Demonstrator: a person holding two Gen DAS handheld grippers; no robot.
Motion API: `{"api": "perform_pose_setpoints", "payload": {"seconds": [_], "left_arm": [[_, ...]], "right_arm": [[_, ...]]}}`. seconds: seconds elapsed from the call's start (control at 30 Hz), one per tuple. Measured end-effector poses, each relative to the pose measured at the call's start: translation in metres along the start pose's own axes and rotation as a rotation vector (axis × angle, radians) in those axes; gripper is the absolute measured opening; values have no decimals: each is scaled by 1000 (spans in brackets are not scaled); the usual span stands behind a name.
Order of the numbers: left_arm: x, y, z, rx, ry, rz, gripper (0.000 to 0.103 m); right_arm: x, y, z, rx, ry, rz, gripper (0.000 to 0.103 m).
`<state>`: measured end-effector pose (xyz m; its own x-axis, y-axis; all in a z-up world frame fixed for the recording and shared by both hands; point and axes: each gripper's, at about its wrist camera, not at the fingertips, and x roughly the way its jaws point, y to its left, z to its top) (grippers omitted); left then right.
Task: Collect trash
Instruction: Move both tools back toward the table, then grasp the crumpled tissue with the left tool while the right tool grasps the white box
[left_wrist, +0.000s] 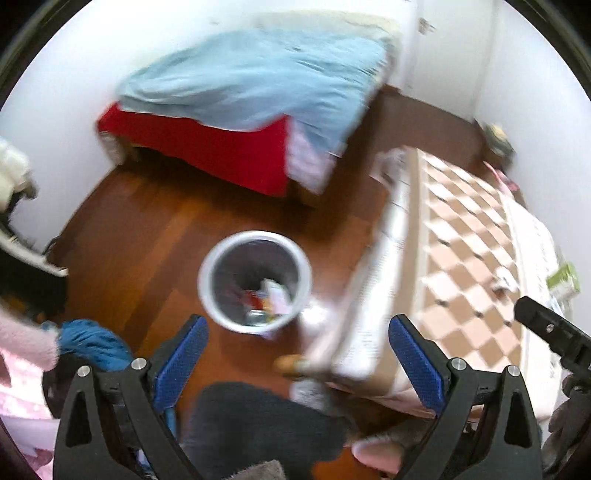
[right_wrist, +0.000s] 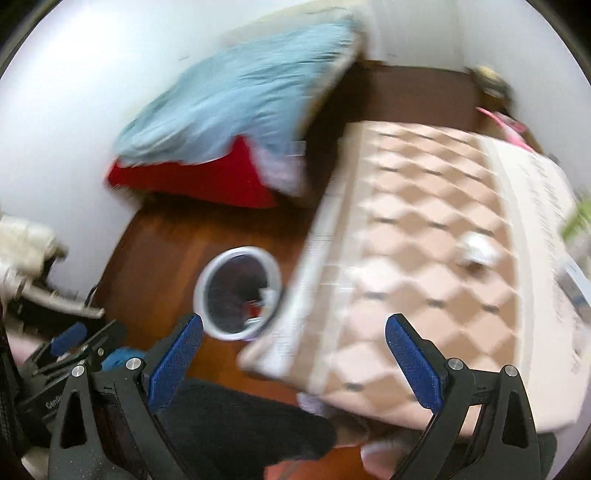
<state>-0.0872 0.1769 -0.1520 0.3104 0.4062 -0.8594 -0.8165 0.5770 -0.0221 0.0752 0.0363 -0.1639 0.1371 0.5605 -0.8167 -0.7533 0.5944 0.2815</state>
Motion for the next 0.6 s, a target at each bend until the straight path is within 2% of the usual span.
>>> {"api": "perform_pose_setpoints", "payload": {"seconds": [0.1, 0.2, 0.33, 0.4, 0.47, 0.53, 0.6], "left_arm": [[31, -65, 4, 70, 52, -38, 100], [63, -130, 7, 120, 96, -63, 100], [98, -209, 6, 160, 141, -76, 100], [112, -239, 3, 183, 161, -78, 100], [127, -267, 0, 210, 181, -72, 100], [139, -286, -3, 232, 199, -69, 100], [145, -296, -6, 250, 211, -69, 100]], "right_arm": [[-7, -78, 4, 104, 9, -102, 100], [-12, -152, 10, 157, 44, -225, 100], [-14, -250, 23, 127, 141, -417, 100], [-10, -286, 29, 89, 196, -489, 100], [-2, -318, 35, 48, 256, -530, 100], [11, -346, 42, 9, 303, -533, 99], [22, -364, 45, -18, 341, -513, 91]]}}
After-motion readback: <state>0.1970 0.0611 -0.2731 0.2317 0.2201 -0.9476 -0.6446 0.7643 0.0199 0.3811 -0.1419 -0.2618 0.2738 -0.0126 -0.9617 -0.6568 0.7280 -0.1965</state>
